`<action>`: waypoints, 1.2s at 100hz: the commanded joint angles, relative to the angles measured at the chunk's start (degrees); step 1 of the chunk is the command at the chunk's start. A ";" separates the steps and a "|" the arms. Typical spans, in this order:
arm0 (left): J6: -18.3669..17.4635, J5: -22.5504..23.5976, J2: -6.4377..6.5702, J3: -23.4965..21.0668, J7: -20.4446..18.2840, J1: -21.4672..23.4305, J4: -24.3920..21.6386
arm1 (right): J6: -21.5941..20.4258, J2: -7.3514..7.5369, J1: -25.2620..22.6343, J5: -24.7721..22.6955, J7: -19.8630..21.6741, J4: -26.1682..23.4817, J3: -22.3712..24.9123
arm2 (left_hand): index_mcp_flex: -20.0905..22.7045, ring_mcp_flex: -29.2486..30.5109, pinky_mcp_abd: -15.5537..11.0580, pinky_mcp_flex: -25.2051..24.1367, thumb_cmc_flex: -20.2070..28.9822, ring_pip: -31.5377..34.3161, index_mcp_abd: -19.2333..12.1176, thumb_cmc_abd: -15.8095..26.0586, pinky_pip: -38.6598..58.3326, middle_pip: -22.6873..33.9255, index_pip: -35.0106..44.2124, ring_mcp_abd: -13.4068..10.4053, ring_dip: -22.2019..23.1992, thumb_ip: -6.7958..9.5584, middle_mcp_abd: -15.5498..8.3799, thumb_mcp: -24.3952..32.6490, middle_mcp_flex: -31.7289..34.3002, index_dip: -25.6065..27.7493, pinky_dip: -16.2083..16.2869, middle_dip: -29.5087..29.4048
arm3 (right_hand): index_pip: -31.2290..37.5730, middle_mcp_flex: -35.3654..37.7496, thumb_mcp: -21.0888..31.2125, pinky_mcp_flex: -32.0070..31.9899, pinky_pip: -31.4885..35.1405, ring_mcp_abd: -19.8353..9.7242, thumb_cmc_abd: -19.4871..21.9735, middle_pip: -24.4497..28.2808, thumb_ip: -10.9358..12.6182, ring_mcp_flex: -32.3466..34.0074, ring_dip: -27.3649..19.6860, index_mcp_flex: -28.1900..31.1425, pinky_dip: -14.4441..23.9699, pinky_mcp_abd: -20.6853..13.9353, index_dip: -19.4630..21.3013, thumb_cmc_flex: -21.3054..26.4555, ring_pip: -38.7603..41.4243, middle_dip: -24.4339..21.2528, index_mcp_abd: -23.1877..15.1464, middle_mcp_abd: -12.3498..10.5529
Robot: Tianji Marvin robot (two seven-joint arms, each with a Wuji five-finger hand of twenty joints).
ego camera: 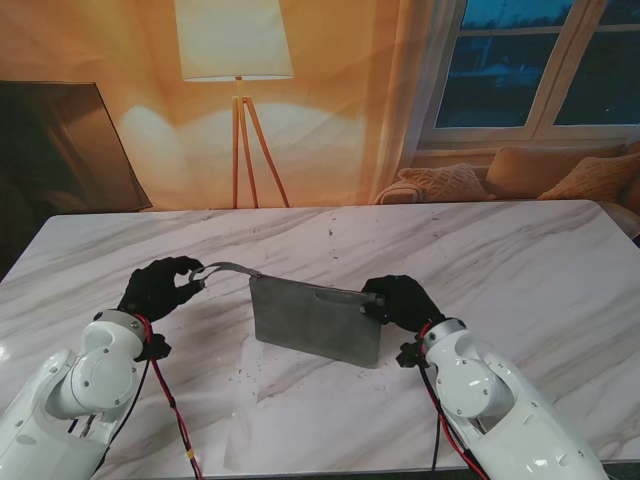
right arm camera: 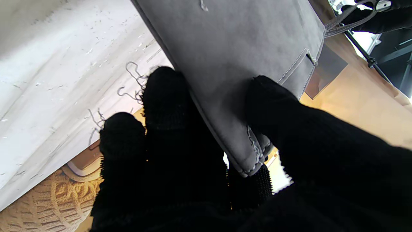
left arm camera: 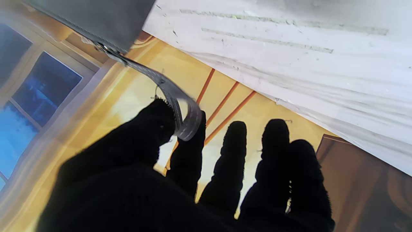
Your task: Collect documents into a storage pouch
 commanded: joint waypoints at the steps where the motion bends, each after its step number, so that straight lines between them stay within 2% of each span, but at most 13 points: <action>1: -0.59 -0.55 0.03 0.63 -1.52 0.06 -0.55 | 0.88 -0.74 1.22 0.06 0.91 -0.03 -0.59 | -2.77 -3.14 -3.05 -2.30 -1.44 -3.82 -3.24 1.88 -3.86 -1.18 -3.36 -2.06 -1.74 1.83 -1.78 0.85 -3.28 -2.16 -1.94 -2.37 | 5.05 -0.34 1.24 -0.46 1.91 -2.70 4.50 1.05 1.50 0.13 -0.16 3.31 -0.67 -1.07 1.99 2.42 -0.09 0.27 -4.69 2.22; 9: -1.27 -0.69 0.45 0.93 -3.65 0.15 -1.07 | 1.50 -0.79 2.58 0.26 1.29 0.85 -1.28 | -6.25 -5.41 -3.63 -2.15 -1.29 -8.58 -5.13 2.35 -10.84 -3.53 -8.12 -3.78 -4.07 1.92 -3.20 -0.47 -5.58 -4.75 -3.62 -4.53 | 4.79 -0.79 0.82 -0.85 1.73 -2.77 4.84 1.08 1.46 -0.31 -0.16 2.74 -0.73 -1.21 1.46 2.30 -0.18 0.16 -4.64 1.91; 18: -1.82 -0.52 0.74 1.50 -4.93 0.06 -1.36 | 2.27 -0.93 4.13 -0.22 1.05 2.12 -2.16 | -9.47 -7.18 -3.98 -2.35 -1.43 -12.81 -6.35 2.01 -17.26 -5.39 -12.27 -5.10 -6.06 1.95 -4.22 -1.07 -7.42 -7.16 -3.74 -6.43 | 4.61 -1.29 0.36 -0.97 1.63 -3.10 5.15 0.99 1.48 -0.67 -0.23 2.21 -0.76 -1.30 0.90 2.25 -0.44 0.00 -4.95 1.38; 23: -2.04 -0.44 0.86 1.84 -5.49 -0.10 -1.42 | 2.68 -1.05 4.88 0.00 1.01 2.75 -2.60 | -11.05 -7.87 -4.31 -2.43 -1.36 -14.43 -6.59 1.87 -19.31 -6.13 -13.20 -5.75 -6.76 1.94 -4.88 -1.46 -9.09 -7.56 -3.20 -6.99 | 4.60 -1.57 0.06 -1.20 1.36 -3.14 5.34 0.90 1.50 -0.85 -0.28 1.94 -0.85 -1.39 0.62 2.30 -0.63 -0.08 -4.97 1.22; 36: -2.21 -0.67 0.88 2.89 -5.68 -0.90 -0.98 | 3.82 -1.28 6.44 0.45 1.03 4.09 -3.53 | -18.37 -9.31 -4.96 -2.54 -1.79 -17.68 -7.36 1.03 -24.69 -8.07 -16.55 -6.86 -7.82 2.05 -6.08 -1.36 -13.23 -8.42 -1.32 -8.75 | 4.44 -2.64 -0.56 -1.83 0.72 -3.20 5.65 0.35 1.54 -1.77 -0.45 0.88 -1.04 -1.58 -0.10 2.27 -1.31 -0.40 -5.12 0.75; 42: -2.52 -0.76 0.77 3.40 -5.13 -1.38 -0.48 | 4.37 -1.36 7.14 0.49 1.03 4.74 -3.88 | -21.13 -9.42 -5.04 -2.49 -2.36 -18.16 -7.06 0.25 -25.56 -8.13 -18.69 -6.85 -7.73 2.20 -6.19 -0.27 -14.49 -9.40 0.84 -9.25 | 4.39 -3.17 -0.82 -2.12 0.41 -3.27 5.78 0.04 1.55 -1.99 -0.51 0.31 -1.12 -1.60 -0.42 2.25 -1.57 -0.53 -5.12 0.59; 51: -2.83 -0.81 0.42 4.22 -3.28 -1.88 0.15 | 5.65 -1.50 8.21 0.67 1.15 5.67 -4.37 | -24.89 -9.87 -5.23 -2.55 -2.48 -18.62 -6.16 -0.24 -26.31 -8.49 -20.57 -7.03 -7.81 2.20 -6.33 -0.10 -16.02 -10.06 1.21 -9.47 | 3.99 -5.06 -1.20 -2.92 -0.29 -3.27 5.83 -1.10 1.56 -2.94 -0.63 -1.52 -1.26 -1.70 -1.03 2.00 -2.20 -0.92 -5.03 0.25; 66: -3.12 -0.87 -0.12 5.21 -0.57 -2.26 0.54 | 7.45 -1.75 10.18 1.02 1.30 7.52 -5.17 | -25.16 -9.04 -5.18 -2.15 -3.14 -18.38 -4.44 -0.36 -25.88 -7.82 -23.38 -6.70 -7.23 2.14 -6.03 1.01 -16.12 -10.54 3.67 -9.62 | 2.91 -7.81 -1.46 -3.60 -0.72 -3.37 5.65 -2.50 1.58 -3.58 -0.56 -4.64 -1.20 -1.86 -1.82 1.65 -2.46 -1.27 -4.69 -0.10; 73: -2.67 -1.86 -0.44 5.69 0.44 -2.23 0.45 | 8.14 -1.81 10.97 0.91 1.40 8.28 -5.51 | -25.19 -9.14 -5.21 -1.95 -2.82 -18.24 -3.44 -0.31 -25.41 -7.64 -23.47 -6.62 -7.11 2.21 -6.03 1.17 -16.10 -10.33 3.86 -9.56 | 2.53 -9.14 -1.35 -3.71 -0.79 -3.52 5.43 -3.10 1.63 -3.94 -0.53 -5.93 -1.12 -1.94 -2.02 1.59 -2.59 -1.40 -4.59 -0.28; 90: -1.32 -2.04 -0.88 6.44 2.35 -2.09 0.45 | 9.21 -1.91 12.24 0.89 1.66 9.51 -6.10 | -24.45 -8.98 -5.40 -1.71 -2.71 -17.64 2.19 0.20 -24.68 -6.97 -23.23 -6.41 -6.88 2.28 -5.37 1.16 -16.04 -9.74 3.53 -9.30 | 1.01 -13.93 -0.91 -5.35 -2.15 -3.70 4.97 -5.10 1.63 -6.07 -0.73 -9.86 -1.22 -2.24 -2.58 0.71 -3.89 -2.41 -4.18 -0.82; 102: 0.41 -1.66 -0.78 6.25 1.82 -1.92 0.33 | 9.50 -1.96 12.44 0.83 1.50 9.75 -6.18 | -21.25 -8.80 -5.29 -1.58 -2.86 -16.97 5.63 0.46 -23.55 -6.69 -21.86 -5.91 -6.64 2.20 -4.89 0.91 -15.95 -9.19 3.61 -9.26 | 0.55 -15.70 -0.61 -5.90 -2.72 -3.81 4.98 -5.25 1.65 -6.76 -0.72 -10.67 -1.18 -2.42 -2.35 0.40 -4.32 -2.82 -3.99 -0.91; 110: 1.97 -0.78 -0.50 5.92 0.61 -1.79 0.21 | 9.78 -1.99 12.26 0.73 1.32 9.55 -6.06 | -18.40 -8.53 -5.12 -1.66 -3.11 -16.48 5.26 0.69 -22.86 -6.55 -20.68 -5.41 -6.46 2.00 -4.61 0.21 -15.03 -8.81 3.60 -9.29 | 0.46 -16.12 -0.42 -6.06 -2.93 -3.86 4.94 -5.14 1.71 -6.99 -0.71 -10.76 -1.14 -2.50 -2.22 0.48 -4.48 -3.03 -4.08 -0.85; 120: 2.75 2.40 0.23 5.16 -1.80 -1.88 0.76 | 9.79 -2.00 12.33 0.21 0.92 9.76 -6.17 | -15.91 -7.84 -4.67 -1.56 -3.25 -15.29 5.28 0.95 -19.94 -6.18 -18.99 -4.72 -5.87 1.90 -4.02 -0.90 -13.30 -8.19 4.22 -9.04 | 0.37 -15.77 -0.39 -5.76 -3.04 -3.93 5.01 -4.83 1.93 -6.68 -1.08 -10.32 -0.99 -2.53 -1.95 1.95 -4.75 -3.34 -3.86 -0.83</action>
